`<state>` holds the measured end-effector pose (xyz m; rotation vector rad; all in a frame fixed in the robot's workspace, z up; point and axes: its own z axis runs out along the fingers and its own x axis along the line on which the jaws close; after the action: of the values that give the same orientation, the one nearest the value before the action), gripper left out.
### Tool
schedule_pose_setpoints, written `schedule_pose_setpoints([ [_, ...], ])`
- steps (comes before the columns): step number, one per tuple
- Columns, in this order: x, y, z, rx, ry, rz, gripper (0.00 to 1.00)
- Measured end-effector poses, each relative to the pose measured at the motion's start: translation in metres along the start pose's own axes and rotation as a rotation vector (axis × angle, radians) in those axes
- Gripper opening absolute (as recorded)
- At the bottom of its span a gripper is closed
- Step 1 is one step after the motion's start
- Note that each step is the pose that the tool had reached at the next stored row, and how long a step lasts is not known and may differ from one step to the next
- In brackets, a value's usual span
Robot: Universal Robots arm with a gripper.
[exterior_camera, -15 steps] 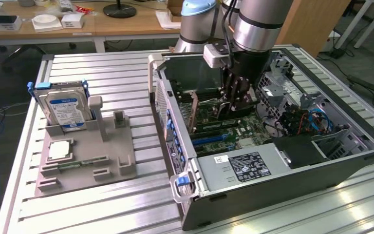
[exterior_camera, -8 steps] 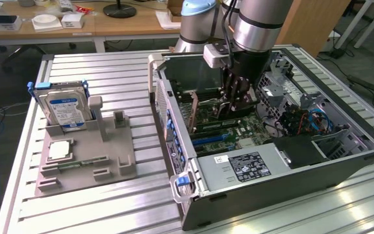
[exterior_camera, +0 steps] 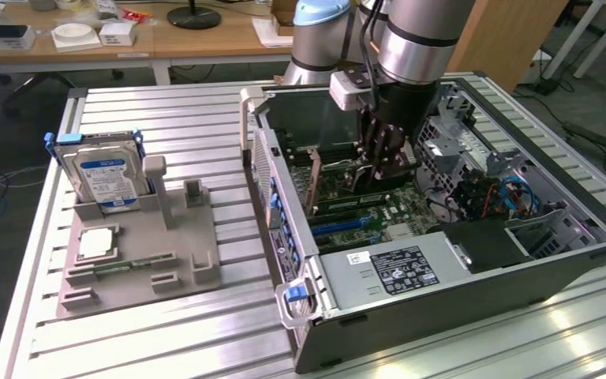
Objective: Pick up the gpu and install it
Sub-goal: 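Insert the gpu into the slot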
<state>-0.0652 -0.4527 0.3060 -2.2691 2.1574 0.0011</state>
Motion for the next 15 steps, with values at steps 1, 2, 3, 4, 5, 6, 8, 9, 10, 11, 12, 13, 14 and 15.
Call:
schedule_pose_setpoints([
  [1,0.0,0.0,0.0,0.0,0.0,0.0,0.27],
  [2,0.0,0.0,0.0,0.0,0.0,0.0,0.27],
  [3,0.0,0.0,0.0,0.0,0.0,0.0,0.27],
  [4,0.0,0.0,0.0,0.0,0.0,0.0,0.27],
  [5,0.0,0.0,0.0,0.0,0.0,0.0,0.27],
  [6,0.0,0.0,0.0,0.0,0.0,0.0,0.27],
  [8,0.0,0.0,0.0,0.0,0.0,0.0,0.27],
  [9,0.0,0.0002,0.0001,0.0,0.0,0.0,0.27],
  [10,0.0,0.0007,0.0002,0.0001,-0.0001,0.0,0.27],
  [11,-0.0001,0.0017,0.0004,0.0001,-0.0002,0.0,0.27],
  [12,-0.0001,0.0028,0.0005,0.0001,-0.0001,0.0,0.27],
  [13,-0.0002,0.0035,0.0006,0.0,0.0001,0.0,0.27],
  [14,-0.0002,0.004,0.0008,-0.0001,0.0002,0.0,0.27],
  [15,-0.0002,0.0042,0.001,-0.0001,0.0002,0.0,0.27],
])
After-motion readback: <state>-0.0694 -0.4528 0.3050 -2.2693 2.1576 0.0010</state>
